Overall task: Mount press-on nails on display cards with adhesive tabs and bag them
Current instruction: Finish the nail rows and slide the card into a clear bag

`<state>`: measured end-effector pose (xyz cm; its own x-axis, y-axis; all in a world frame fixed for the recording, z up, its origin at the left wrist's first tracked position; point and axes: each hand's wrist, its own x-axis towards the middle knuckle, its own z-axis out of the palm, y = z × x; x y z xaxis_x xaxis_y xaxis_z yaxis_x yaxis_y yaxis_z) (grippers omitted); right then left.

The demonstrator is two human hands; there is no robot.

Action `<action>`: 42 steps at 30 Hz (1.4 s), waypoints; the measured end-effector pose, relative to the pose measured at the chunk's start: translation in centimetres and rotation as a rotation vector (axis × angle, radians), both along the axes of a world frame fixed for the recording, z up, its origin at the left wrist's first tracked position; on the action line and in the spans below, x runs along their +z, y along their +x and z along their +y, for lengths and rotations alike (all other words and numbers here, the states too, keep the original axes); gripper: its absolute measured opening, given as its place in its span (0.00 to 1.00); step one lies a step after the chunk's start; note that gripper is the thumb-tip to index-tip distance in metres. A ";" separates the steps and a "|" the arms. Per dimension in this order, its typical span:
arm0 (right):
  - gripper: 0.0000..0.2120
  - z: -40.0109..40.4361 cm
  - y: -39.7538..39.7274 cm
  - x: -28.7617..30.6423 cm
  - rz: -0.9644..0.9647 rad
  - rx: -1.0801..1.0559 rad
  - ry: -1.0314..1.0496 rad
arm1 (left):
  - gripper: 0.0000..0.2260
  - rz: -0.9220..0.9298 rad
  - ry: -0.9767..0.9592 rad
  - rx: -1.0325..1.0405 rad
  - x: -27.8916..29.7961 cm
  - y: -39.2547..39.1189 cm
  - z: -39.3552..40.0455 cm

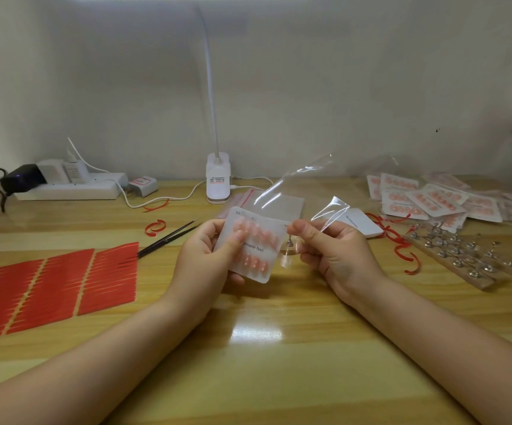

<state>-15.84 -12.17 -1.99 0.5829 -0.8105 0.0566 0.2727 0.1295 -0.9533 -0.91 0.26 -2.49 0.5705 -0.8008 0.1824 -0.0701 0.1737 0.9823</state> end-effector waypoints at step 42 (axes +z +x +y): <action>0.17 2.1 -0.3 3.8 0.037 -0.213 -0.125 | 0.12 -1.278 -0.068 0.157 2.7 -2.6 1.9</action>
<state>-16.16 -10.11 1.82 0.4030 -0.9034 0.1462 0.2463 -0.0468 -0.9681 -3.51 2.19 0.24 0.0487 -0.7087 0.7038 -0.9733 0.1247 0.1929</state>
